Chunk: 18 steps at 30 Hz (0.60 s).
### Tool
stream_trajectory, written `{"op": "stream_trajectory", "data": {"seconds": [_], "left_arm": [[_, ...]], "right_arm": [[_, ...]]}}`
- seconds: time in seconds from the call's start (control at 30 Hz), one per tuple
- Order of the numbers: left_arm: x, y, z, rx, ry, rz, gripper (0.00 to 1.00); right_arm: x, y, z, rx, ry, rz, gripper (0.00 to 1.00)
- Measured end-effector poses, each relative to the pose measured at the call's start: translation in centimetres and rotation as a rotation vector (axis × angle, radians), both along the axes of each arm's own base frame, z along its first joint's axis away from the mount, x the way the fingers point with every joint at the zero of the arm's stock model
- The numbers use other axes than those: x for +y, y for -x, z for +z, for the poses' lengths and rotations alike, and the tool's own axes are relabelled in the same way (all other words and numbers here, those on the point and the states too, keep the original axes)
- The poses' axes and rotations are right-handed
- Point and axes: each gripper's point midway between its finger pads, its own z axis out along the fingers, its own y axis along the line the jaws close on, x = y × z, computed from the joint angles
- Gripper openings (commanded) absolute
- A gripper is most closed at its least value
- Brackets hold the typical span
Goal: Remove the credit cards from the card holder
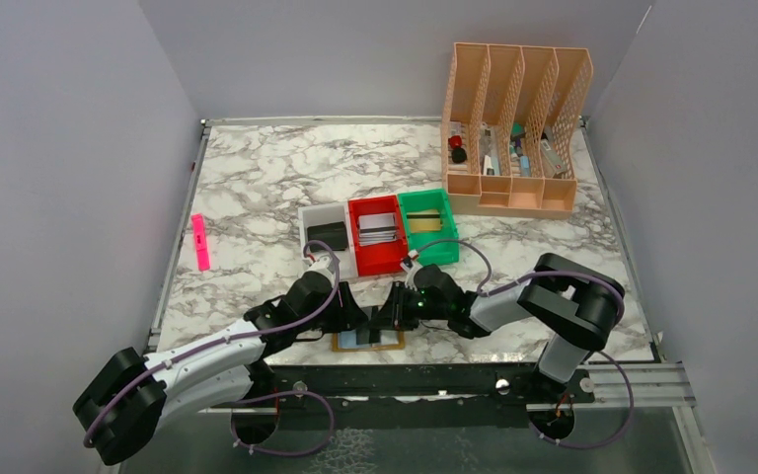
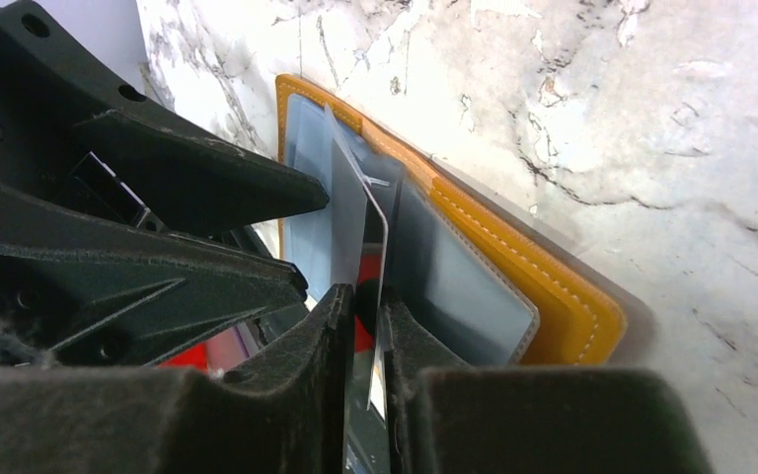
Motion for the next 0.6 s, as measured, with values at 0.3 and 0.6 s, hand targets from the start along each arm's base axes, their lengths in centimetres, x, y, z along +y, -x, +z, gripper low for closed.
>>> {"op": "stream_trajectory", "data": {"seconds": [0.3,0.6], "left_arm": [[0.0,0.0,-0.1,0.002,-0.001,0.001,0.5],[0.0,-0.1,-0.1,-0.001,-0.002,0.003,0.5]], "right_arm": [[-0.1,-0.3,1.1,-0.029,-0.01,-0.009,0.03],[-2.8,-0.3,1.4,-0.069,0.059,-0.061,0.03]]}}
